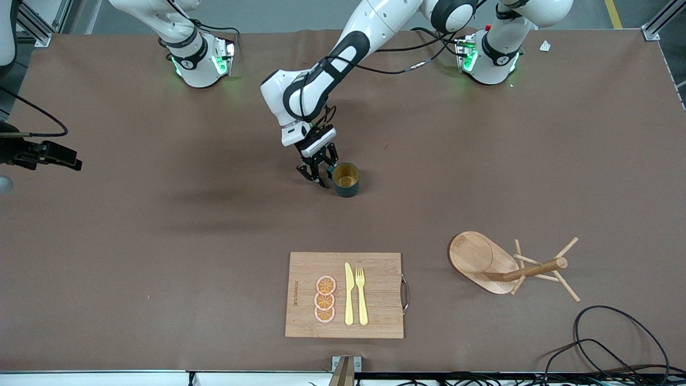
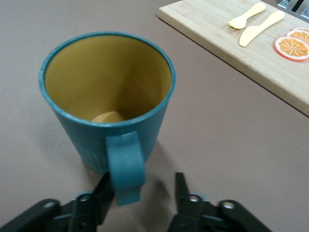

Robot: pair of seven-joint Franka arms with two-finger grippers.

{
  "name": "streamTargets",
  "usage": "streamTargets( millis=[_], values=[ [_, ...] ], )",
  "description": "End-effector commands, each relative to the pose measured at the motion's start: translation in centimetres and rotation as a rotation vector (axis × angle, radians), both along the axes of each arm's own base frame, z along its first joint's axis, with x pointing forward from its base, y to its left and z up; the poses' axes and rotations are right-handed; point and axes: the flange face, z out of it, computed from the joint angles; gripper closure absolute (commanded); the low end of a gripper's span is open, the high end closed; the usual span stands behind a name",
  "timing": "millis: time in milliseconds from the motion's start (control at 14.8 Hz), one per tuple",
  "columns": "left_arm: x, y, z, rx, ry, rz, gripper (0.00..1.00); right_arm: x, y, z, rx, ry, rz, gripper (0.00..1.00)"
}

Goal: Pass cup and hang on rack
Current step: 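Lower the left gripper onto the mug handle and grasp it, then lift the mug by its handle and carry it to the rack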

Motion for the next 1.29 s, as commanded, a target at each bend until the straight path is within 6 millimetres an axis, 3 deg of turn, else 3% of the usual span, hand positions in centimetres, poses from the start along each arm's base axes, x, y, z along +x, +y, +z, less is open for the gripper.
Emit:
streamTargets(
  millis=[0,136,271,475,746,1017,1220],
  values=[
    [0.2,-0.2,-0.3,-0.012,-0.024,-0.006,0.90,-1.4,0.3,0.9,0.003,-0.016,0.010,0.00],
    [0.3,-0.1,-0.4,-0.006,-0.020,-0.013,1.00,-1.4,1.5,1.0,0.006,-0.017,0.022,0.00],
    [0.8,-0.1,-0.1,-0.026,-0.015,-0.020,1.00,-2.1,1.6,2.3,0.006,-0.037,0.025,0.00],
    [3.6,0.0,3.7,-0.129,0.040,0.029,1.00,-4.2,1.6,3.5,0.008,-0.060,0.023,0.00],
    [9.2,1.6,12.1,-0.299,0.164,0.072,1.00,-5.6,0.6,5.0,0.009,-0.073,0.013,0.00],
    [14.5,5.0,19.9,-0.473,0.294,0.105,1.00,-6.4,0.4,5.7,0.012,-0.067,0.010,0.00],
    [18.4,8.6,27.3,-0.684,0.353,0.146,1.00,-7.4,0.0,6.7,0.014,-0.064,0.005,0.00]
  ],
)
